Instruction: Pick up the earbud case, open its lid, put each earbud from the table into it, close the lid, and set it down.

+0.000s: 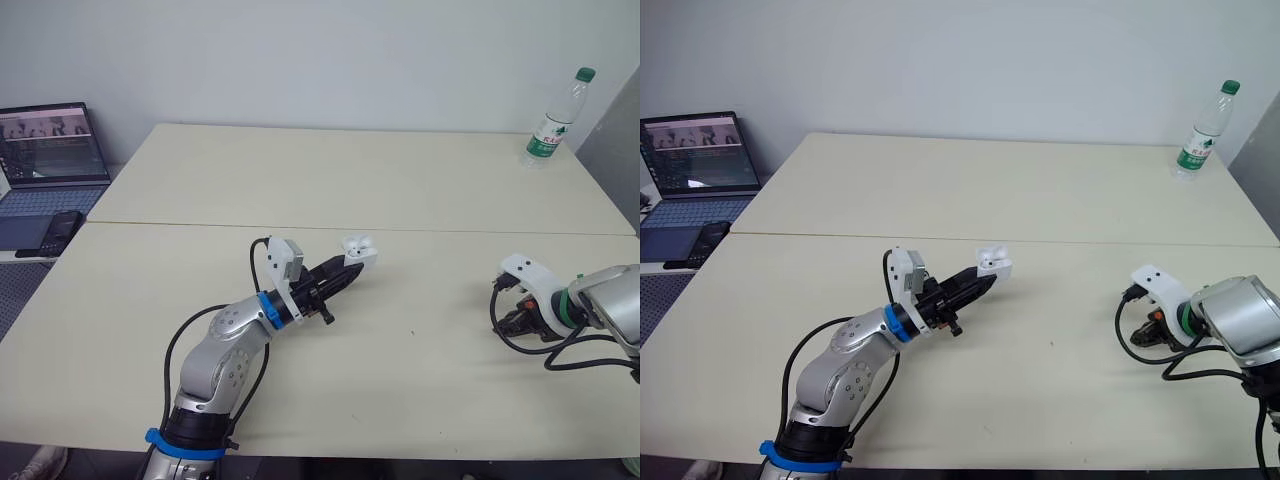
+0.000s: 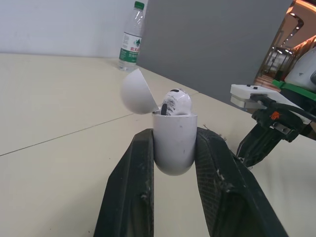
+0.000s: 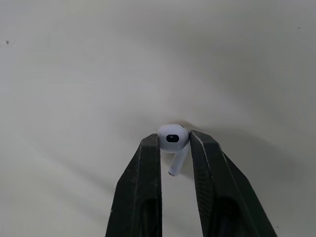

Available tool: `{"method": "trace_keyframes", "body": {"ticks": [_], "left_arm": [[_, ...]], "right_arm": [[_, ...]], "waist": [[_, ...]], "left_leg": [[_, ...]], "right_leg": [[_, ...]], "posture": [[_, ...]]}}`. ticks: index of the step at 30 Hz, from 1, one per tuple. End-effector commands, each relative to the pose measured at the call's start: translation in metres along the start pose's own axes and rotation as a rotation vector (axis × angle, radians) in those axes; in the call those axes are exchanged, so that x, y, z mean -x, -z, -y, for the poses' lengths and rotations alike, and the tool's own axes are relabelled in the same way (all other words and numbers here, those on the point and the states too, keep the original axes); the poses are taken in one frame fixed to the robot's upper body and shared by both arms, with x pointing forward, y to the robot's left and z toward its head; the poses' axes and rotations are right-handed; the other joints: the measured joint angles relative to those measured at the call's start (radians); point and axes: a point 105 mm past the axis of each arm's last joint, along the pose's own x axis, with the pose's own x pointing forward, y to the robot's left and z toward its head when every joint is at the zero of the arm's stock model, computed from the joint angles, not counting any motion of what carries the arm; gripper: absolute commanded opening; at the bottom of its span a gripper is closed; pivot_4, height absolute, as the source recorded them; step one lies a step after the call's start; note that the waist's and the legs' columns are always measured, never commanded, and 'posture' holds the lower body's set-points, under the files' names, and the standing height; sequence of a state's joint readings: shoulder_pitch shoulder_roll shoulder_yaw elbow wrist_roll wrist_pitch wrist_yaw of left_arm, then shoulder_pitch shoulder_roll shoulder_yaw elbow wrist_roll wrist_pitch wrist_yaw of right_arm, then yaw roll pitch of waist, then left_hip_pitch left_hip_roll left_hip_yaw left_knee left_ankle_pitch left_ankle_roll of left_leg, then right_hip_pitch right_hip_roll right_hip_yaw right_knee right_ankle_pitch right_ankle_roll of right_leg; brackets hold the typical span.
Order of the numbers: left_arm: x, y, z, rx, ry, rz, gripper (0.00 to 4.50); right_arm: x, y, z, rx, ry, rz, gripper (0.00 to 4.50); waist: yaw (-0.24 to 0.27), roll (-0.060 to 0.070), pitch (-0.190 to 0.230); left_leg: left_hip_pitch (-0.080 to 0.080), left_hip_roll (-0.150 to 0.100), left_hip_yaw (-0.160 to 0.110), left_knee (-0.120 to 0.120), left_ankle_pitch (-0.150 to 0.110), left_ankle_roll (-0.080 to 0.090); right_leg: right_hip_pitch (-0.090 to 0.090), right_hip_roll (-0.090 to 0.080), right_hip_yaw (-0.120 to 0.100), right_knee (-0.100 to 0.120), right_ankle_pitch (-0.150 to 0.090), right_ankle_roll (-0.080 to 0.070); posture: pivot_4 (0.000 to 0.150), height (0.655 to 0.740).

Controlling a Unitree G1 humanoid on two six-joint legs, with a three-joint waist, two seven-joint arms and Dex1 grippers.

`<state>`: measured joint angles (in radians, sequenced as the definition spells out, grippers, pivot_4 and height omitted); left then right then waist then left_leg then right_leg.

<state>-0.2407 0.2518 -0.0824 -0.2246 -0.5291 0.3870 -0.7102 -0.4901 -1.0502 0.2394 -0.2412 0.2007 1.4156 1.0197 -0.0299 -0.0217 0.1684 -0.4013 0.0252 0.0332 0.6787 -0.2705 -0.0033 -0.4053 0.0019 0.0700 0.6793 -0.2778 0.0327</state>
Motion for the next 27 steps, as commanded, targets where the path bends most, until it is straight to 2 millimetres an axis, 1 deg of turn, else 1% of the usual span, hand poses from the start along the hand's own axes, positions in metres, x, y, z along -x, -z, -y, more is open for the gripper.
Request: {"method": "trace_keyframes", "body": {"ticks": [1,4,5,7,10,13,16,21,27], "left_arm": [[-0.001,-0.009,0.005,-0.028,0.021,0.033,0.8],[-0.001,-0.009,0.005,-0.027,0.022,0.031,0.8],[-0.001,-0.009,0.005,-0.027,0.023,0.031,0.8],[-0.001,-0.008,0.005,-0.026,0.024,0.03,0.8],[-0.002,-0.008,0.005,-0.025,0.026,0.029,0.8],[-0.004,-0.007,0.007,-0.022,0.033,0.028,0.8],[-0.005,-0.005,0.007,-0.017,0.046,0.024,0.8],[-0.009,-0.004,0.008,-0.011,0.064,0.023,0.8],[-0.01,-0.002,0.009,-0.006,0.07,0.021,0.8]], "right_arm": [[0.006,-0.004,0.0,0.058,0.014,0.021,2.19],[0.008,-0.006,0.002,0.061,0.025,0.026,3.24],[0.009,-0.007,0.002,0.062,0.026,0.027,3.69],[0.011,-0.009,0.001,0.054,0.028,0.033,4.43],[0.014,-0.013,0.002,0.015,0.053,0.037,4.48],[0.015,-0.012,0.003,-0.085,0.072,0.026,4.48],[0.014,-0.01,0.009,-0.158,0.092,0.019,4.48],[0.008,-0.008,0.013,-0.192,0.118,0.016,4.48],[-0.001,-0.012,0.008,-0.195,0.123,0.032,4.48]], "waist": [[-0.001,0.0,0.0],[-0.001,0.0,0.0],[-0.001,0.0,0.0],[-0.001,0.0,0.0],[-0.001,0.0,0.0],[-0.001,0.0,0.0],[0.0,0.0,0.0],[0.0,0.0,0.0],[-0.002,0.0,0.0]], "left_leg": [[0.0,0.0,0.0,0.0,0.0,0.0],[0.0,0.0,0.0,0.0,0.0,0.0],[0.0,0.0,0.0,0.0,0.0,0.0],[0.0,0.0,0.0,0.0,0.0,0.0],[0.0,0.0,0.0,0.0,0.0,0.0],[0.0,0.001,0.0,0.0,0.0,0.0],[0.0,0.001,0.0,0.0,0.0,0.0],[-0.001,0.0,0.0,0.0,0.0,0.0],[0.0,0.001,0.0,0.0,0.0,0.0]], "right_leg": [[0.0,0.0,0.0,0.0,0.0,0.0],[0.0,0.0,0.0,0.0,0.0,0.0],[0.0,0.0,0.0,0.0,0.0,0.0],[0.0,0.0,0.0,0.0,0.0,0.0],[0.0,0.0,0.0,0.0,0.0,0.0],[0.0,0.0,0.001,0.0,0.0,0.0],[0.0,0.0,0.001,0.0,0.0,0.0],[0.0,0.0,0.001,0.0,0.0,0.0],[0.0,0.001,0.001,0.0,0.0,0.0]], "posture": [[0.15,0.74],[0.15,0.74],[0.15,0.74],[0.15,0.74],[0.15,0.74],[0.15,0.74],[0.15,0.74],[0.15,0.74],[0.15,0.74]]}}
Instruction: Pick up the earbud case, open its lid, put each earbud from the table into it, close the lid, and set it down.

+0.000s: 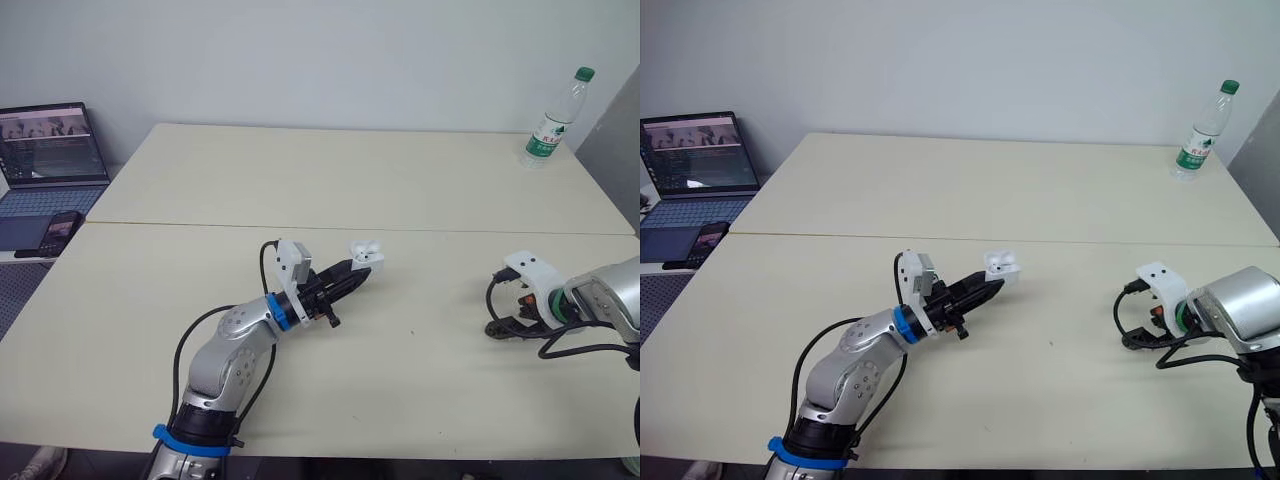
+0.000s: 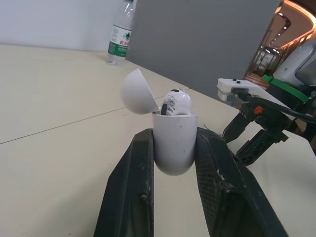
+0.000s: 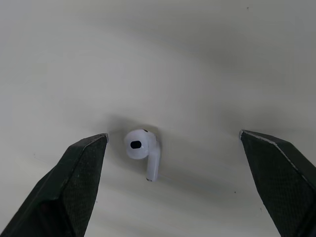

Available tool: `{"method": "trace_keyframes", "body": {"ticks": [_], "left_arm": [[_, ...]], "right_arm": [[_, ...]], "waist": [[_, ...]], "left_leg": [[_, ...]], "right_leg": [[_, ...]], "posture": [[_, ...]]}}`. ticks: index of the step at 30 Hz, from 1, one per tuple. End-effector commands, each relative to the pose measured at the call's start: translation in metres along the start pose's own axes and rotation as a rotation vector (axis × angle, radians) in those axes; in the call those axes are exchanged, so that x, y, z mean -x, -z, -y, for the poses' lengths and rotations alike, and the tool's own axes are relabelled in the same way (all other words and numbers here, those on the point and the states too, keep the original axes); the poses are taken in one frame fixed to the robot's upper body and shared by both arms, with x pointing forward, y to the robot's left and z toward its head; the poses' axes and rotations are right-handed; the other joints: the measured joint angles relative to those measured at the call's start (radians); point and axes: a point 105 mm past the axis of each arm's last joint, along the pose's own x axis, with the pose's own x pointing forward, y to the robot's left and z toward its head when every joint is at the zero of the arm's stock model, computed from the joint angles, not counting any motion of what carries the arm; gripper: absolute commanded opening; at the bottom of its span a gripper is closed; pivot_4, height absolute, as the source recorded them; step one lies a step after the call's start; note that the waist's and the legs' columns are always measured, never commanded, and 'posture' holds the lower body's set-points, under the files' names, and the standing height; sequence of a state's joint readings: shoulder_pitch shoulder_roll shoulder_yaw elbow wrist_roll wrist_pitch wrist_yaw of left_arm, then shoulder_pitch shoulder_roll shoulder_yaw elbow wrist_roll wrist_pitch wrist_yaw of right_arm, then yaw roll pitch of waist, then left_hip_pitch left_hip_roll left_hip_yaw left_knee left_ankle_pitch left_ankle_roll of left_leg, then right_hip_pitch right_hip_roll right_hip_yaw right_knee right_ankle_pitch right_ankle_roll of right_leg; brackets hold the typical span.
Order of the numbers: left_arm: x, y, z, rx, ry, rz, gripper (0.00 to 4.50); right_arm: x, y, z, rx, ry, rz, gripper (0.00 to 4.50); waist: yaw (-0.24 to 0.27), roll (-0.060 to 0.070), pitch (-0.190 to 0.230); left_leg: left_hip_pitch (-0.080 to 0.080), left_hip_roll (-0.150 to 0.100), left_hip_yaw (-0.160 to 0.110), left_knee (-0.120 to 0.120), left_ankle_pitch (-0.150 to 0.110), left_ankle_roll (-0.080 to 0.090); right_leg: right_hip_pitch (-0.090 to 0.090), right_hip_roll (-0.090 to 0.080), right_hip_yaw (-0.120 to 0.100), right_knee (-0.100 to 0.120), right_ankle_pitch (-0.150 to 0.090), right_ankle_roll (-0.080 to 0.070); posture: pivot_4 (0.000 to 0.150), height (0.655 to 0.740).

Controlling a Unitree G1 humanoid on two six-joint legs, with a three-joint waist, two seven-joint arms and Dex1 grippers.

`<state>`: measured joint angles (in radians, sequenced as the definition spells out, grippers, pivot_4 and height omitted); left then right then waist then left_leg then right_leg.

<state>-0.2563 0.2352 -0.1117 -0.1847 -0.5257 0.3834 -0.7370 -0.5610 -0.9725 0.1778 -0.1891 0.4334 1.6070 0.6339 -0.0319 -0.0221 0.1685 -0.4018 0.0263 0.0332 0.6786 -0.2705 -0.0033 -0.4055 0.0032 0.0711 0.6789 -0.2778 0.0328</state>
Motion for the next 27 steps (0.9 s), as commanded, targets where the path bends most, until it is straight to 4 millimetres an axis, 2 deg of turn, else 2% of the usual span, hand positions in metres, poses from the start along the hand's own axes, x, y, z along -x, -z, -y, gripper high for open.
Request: {"method": "trace_keyframes", "body": {"ticks": [1,6,11,24,25,27], "left_arm": [[-0.002,-0.01,0.003,-0.035,0.025,0.033,0.8],[0.002,-0.009,0.002,-0.036,0.016,0.03,0.8],[0.002,-0.009,0.002,-0.035,0.011,0.031,0.8],[0.001,-0.008,0.001,-0.034,0.017,0.026,0.8],[0.0,-0.007,0.001,-0.034,0.017,0.026,0.8],[0.0,-0.007,0.001,-0.035,0.017,0.025,0.8]], "right_arm": [[0.001,-0.006,-0.003,-0.014,-0.005,0.032,4.48],[0.0,-0.002,-0.008,0.0,-0.013,0.021,4.48],[0.001,0.005,-0.012,0.014,-0.03,-0.001,2.94],[0.004,0.009,-0.016,-0.001,-0.037,-0.005,2.94],[0.004,0.008,-0.016,-0.003,-0.034,-0.004,2.64],[0.004,0.007,-0.016,-0.002,-0.033,0.0,2.36]], "waist": [[-0.001,-0.001,0.0],[-0.001,-0.001,0.0],[0.0,-0.001,0.0],[0.0,-0.001,0.0],[0.0,-0.002,0.0],[0.0,-0.001,0.0]], "left_leg": [[0.0,0.0,0.0,0.0,0.0,0.0],[0.0,0.001,0.0,0.0,0.0,0.0],[0.0,0.001,0.0,0.0,0.0,0.0],[0.0,0.001,0.0,-0.001,0.0,0.0],[0.0,0.002,0.0,-0.001,0.0,0.0],[0.0,0.001,0.0,-0.001,0.0,0.0]], "right_leg": [[0.0,0.0,0.0,0.0,0.0,0.0],[0.0,0.004,0.001,0.0,0.0,0.0],[0.0,0.004,0.0,0.0,0.0,0.0],[0.0,0.004,0.0,-0.001,-0.002,0.002],[0.0,0.004,0.0,-0.001,-0.001,0.002],[0.0,0.004,0.0,-0.001,-0.002,0.003]], "posture": [[0.15,0.74],[0.15,0.74],[0.15,0.74],[0.15,0.74],[0.15,0.74],[0.15,0.74]]}}
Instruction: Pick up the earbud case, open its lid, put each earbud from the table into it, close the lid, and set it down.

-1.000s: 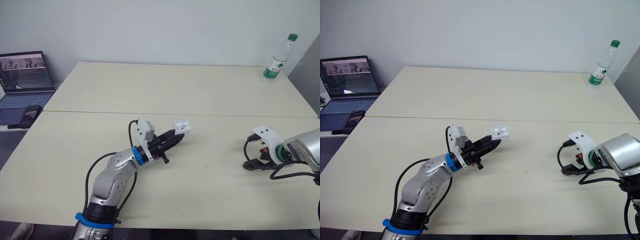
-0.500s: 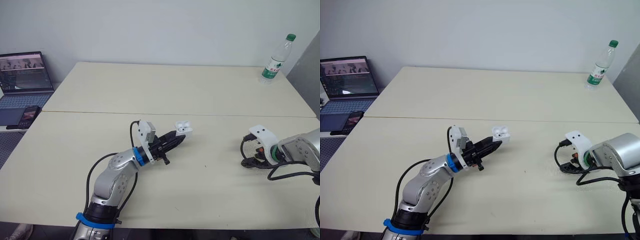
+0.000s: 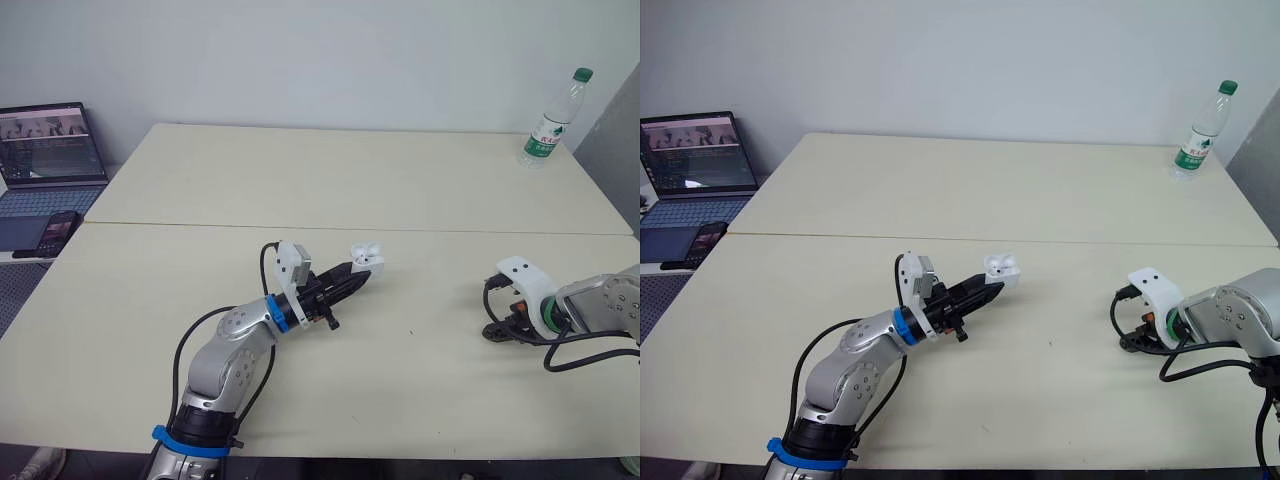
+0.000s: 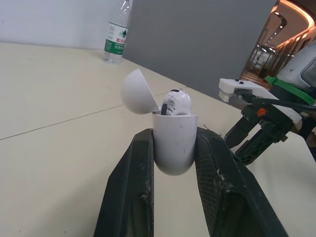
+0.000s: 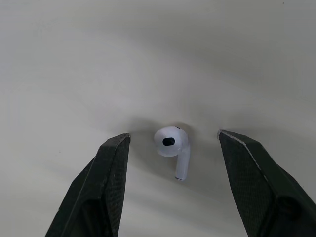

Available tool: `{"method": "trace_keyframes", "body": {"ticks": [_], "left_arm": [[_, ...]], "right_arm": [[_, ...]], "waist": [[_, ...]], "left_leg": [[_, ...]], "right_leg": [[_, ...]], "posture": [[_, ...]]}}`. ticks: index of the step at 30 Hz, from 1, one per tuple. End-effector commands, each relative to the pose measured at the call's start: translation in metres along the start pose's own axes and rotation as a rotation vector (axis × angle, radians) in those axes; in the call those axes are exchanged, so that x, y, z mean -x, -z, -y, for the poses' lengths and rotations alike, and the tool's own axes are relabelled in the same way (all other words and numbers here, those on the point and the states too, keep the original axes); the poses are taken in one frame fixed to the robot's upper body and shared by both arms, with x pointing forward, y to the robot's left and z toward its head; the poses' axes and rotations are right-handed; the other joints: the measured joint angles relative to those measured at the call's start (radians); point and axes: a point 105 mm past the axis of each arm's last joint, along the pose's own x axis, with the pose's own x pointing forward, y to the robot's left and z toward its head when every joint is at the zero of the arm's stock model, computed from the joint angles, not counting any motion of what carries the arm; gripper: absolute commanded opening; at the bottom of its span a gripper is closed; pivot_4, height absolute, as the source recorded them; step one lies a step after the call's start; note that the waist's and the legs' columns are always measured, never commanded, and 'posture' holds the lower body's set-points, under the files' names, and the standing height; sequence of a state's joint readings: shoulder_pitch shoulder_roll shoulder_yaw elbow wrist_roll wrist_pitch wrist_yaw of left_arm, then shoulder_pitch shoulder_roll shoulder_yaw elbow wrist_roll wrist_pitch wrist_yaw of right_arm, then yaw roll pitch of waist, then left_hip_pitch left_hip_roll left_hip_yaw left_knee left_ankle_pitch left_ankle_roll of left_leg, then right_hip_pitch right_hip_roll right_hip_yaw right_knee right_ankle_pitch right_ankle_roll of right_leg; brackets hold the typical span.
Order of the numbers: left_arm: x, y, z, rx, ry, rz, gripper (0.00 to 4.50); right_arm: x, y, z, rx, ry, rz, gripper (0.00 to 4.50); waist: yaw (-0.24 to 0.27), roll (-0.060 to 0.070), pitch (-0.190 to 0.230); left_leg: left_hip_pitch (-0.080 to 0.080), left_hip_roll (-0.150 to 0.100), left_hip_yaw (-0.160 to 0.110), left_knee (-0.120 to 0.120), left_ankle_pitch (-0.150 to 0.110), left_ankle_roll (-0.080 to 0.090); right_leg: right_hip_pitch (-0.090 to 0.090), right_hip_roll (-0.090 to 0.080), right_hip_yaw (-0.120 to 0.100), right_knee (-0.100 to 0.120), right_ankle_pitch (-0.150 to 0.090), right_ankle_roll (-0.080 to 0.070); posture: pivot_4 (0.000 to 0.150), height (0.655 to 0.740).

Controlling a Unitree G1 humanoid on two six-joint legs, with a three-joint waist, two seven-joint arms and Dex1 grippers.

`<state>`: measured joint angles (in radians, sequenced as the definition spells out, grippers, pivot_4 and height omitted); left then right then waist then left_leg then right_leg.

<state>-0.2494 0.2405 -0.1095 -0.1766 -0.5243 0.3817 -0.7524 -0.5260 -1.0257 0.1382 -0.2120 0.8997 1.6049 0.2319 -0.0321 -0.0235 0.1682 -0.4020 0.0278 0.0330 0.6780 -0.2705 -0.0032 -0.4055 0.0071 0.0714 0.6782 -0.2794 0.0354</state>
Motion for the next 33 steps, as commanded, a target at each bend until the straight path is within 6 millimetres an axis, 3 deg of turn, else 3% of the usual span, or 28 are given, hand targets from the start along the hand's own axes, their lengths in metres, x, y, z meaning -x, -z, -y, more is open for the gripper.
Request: {"method": "trace_keyframes", "body": {"ticks": [1,5,6,12,14,20,22,29,33], "left_arm": [[-0.002,-0.01,0.001,-0.041,0.012,0.034,0.8],[-0.002,-0.01,0.001,-0.042,0.01,0.034,0.8],[-0.001,-0.01,0.001,-0.043,0.01,0.034,0.8],[-0.001,-0.01,0.001,-0.044,0.01,0.032,0.8],[-0.001,-0.01,0.001,-0.044,0.012,0.031,0.8],[-0.003,-0.013,0.001,-0.045,0.014,0.041,0.8],[-0.007,-0.018,0.005,-0.052,0.035,0.054,0.8],[-0.013,-0.04,0.002,-0.005,0.019,0.13,0.8],[-0.014,-0.042,0.002,-0.006,0.023,0.129,0.8]], "right_arm": [[0.002,-0.001,-0.003,-0.003,-0.018,0.004,2.04],[0.002,0.0,-0.004,0.0,-0.017,0.0,0.54],[0.002,0.0,-0.004,-0.001,-0.016,0.0,0.43],[0.002,-0.006,-0.006,-0.006,-0.021,0.022,0.43],[0.006,-0.023,-0.01,-0.004,-0.04,0.091,0.43],[0.041,-0.102,-0.039,0.083,-0.125,0.513,0.43],[0.055,-0.118,-0.051,0.104,-0.176,0.649,0.43],[0.096,-0.145,-0.077,0.191,-0.227,1.011,0.43],[0.113,-0.156,-0.088,0.169,-0.216,1.201,0.43]], "waist": [[0.0,0.0,0.0],[0.0,0.0,0.0],[0.0,0.0,0.0],[0.0,0.0,0.0],[-0.002,-0.001,0.0],[-0.007,-0.001,0.001],[-0.004,-0.002,0.001],[0.003,-0.002,0.001],[0.003,-0.002,0.001]], "left_leg": [[0.0,0.0,0.0,0.0,0.0,0.0],[0.0,0.001,0.0,0.0,0.0,0.0],[0.0,0.001,0.0,0.0,0.0,0.0],[0.0,0.001,0.0,0.0,0.0,0.0],[0.0,0.001,0.0,0.0,0.0,0.0],[0.0,0.002,0.0,0.0,0.0,0.0],[-0.001,0.002,0.0,0.0,0.0,0.0],[-0.011,0.0,-0.002,0.0,0.0,0.0],[-0.014,0.0,-0.003,0.0,0.0,0.0]], "right_leg": [[0.0,0.0,0.0,0.0,0.0,0.0],[0.0,0.0,0.0,0.0,0.0,0.0],[0.0,0.0,0.0,0.0,0.0,0.0],[0.0,0.0,0.0,0.0,-0.001,0.001],[0.0,0.0,0.0,0.0,-0.001,0.001],[-0.001,0.001,0.001,0.0,-0.001,0.001],[-0.001,0.002,0.0,0.0,-0.001,0.001],[-0.008,-0.001,-0.002,-0.004,0.002,-0.002],[-0.012,-0.004,-0.003,-0.002,0.002,-0.002]], "posture": [[0.15,0.74],[0.15,0.74],[0.15,0.74],[0.15,0.74],[0.15,0.74],[0.15,0.74],[0.15,0.74],[0.15,0.74],[0.15,0.74]]}}
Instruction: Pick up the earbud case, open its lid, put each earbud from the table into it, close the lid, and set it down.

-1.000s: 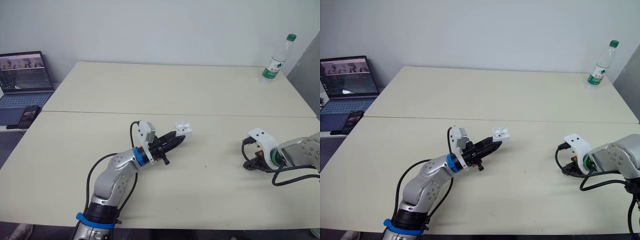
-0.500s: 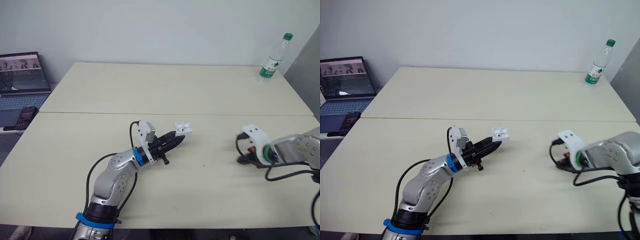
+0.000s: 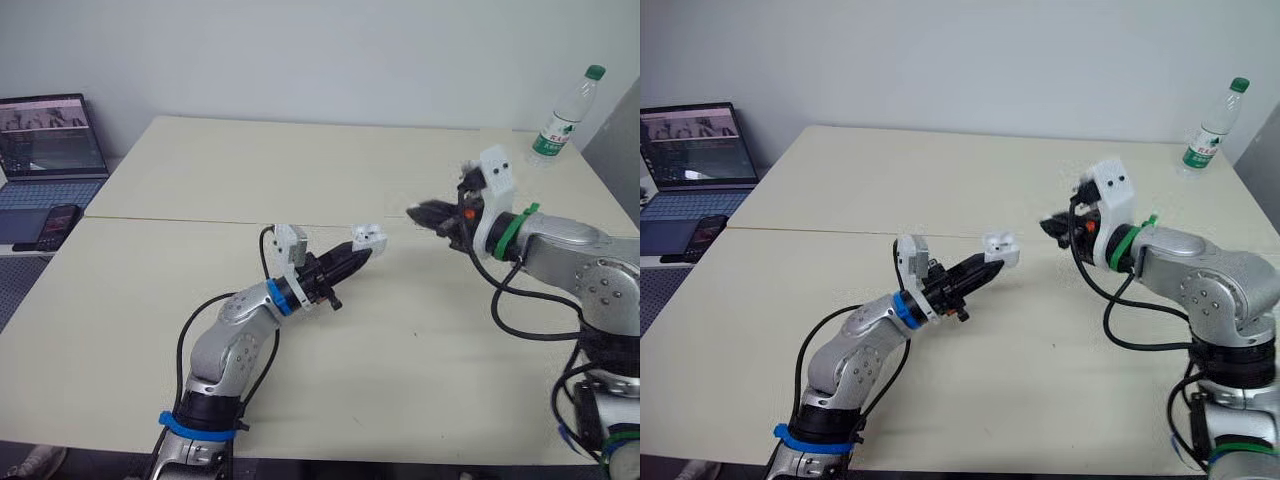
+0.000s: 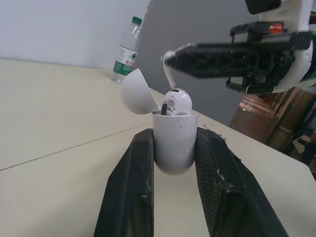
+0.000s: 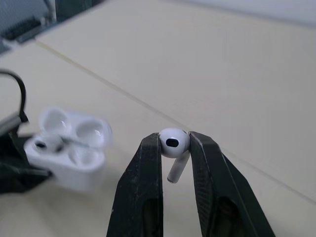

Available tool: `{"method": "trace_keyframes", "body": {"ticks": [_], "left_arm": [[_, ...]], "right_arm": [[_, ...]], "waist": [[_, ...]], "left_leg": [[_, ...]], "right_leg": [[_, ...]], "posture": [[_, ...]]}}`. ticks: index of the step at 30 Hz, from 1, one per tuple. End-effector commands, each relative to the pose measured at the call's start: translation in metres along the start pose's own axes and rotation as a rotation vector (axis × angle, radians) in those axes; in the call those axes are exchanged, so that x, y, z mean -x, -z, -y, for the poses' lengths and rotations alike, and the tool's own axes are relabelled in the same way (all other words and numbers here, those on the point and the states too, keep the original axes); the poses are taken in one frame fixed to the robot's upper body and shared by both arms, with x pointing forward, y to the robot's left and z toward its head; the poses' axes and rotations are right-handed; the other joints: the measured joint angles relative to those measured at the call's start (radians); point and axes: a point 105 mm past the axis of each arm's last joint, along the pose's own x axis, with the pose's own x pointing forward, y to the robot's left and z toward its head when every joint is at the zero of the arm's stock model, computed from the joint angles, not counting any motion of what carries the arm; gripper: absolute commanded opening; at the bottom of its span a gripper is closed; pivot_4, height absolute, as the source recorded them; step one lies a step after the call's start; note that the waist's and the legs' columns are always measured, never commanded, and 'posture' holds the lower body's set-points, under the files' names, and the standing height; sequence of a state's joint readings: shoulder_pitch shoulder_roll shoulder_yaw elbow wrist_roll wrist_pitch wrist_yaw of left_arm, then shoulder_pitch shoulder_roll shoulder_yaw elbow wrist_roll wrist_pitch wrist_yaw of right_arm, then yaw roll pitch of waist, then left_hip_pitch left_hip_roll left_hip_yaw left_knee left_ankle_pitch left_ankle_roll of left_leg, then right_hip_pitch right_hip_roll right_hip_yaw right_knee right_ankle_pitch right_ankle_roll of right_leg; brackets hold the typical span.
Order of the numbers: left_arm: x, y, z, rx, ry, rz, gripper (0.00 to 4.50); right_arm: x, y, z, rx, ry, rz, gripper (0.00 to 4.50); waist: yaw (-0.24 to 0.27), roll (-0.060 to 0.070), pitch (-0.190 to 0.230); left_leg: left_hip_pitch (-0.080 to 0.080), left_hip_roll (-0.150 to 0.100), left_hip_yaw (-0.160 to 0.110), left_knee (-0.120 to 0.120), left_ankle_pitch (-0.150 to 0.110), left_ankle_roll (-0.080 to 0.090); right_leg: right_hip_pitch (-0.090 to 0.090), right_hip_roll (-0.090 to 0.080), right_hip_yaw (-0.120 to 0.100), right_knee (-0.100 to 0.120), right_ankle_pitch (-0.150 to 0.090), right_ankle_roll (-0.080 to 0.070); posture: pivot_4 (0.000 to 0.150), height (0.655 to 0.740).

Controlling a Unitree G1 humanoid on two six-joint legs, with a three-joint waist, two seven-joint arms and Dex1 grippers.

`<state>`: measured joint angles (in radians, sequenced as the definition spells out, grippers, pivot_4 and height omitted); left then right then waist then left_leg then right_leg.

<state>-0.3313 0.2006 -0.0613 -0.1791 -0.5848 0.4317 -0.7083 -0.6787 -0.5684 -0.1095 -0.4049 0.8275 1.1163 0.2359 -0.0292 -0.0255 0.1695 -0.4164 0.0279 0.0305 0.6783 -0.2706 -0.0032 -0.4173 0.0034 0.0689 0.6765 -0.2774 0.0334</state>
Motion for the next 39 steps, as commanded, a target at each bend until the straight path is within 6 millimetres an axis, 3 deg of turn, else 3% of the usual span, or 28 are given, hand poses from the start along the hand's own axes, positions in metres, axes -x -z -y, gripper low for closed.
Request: {"method": "trace_keyframes", "body": {"ticks": [1,7,12,39], "left_arm": [[-0.004,-0.015,0.007,-0.024,0.029,0.046,0.8],[-0.007,-0.022,0.008,-0.004,0.03,0.072,0.8],[-0.007,-0.025,0.009,-0.007,0.049,0.07,0.8],[-0.001,-0.024,0.014,-0.022,0.107,0.05,0.8]], "right_arm": [[0.007,-0.026,-0.011,0.08,0.023,0.193,0.43],[-0.001,-0.016,-0.045,0.117,-0.009,0.306,0.43],[-0.007,-0.002,-0.056,0.143,-0.014,0.329,0.43],[-0.003,0.045,-0.047,0.19,-0.007,0.174,0.43]], "waist": [[0.0,0.0,0.0],[-0.001,0.0,0.0],[-0.002,0.0,0.0],[-0.001,0.0,0.0]], "left_leg": [[-0.001,0.0,0.0,0.0,0.0,0.0],[-0.001,0.0,0.001,0.0,0.0,0.0],[0.0,0.0,0.001,0.001,0.0,0.0],[0.0,0.0,0.001,0.001,0.0,0.0]], "right_leg": [[-0.002,0.0,0.0,0.001,0.0,0.0],[-0.002,0.0,0.001,0.003,0.0,0.0],[-0.002,0.0,0.0,0.003,0.0,0.0],[-0.002,0.001,0.001,0.004,0.0,0.0]], "posture": [[0.15,0.74],[0.15,0.74],[0.15,0.74],[0.15,0.74]]}}
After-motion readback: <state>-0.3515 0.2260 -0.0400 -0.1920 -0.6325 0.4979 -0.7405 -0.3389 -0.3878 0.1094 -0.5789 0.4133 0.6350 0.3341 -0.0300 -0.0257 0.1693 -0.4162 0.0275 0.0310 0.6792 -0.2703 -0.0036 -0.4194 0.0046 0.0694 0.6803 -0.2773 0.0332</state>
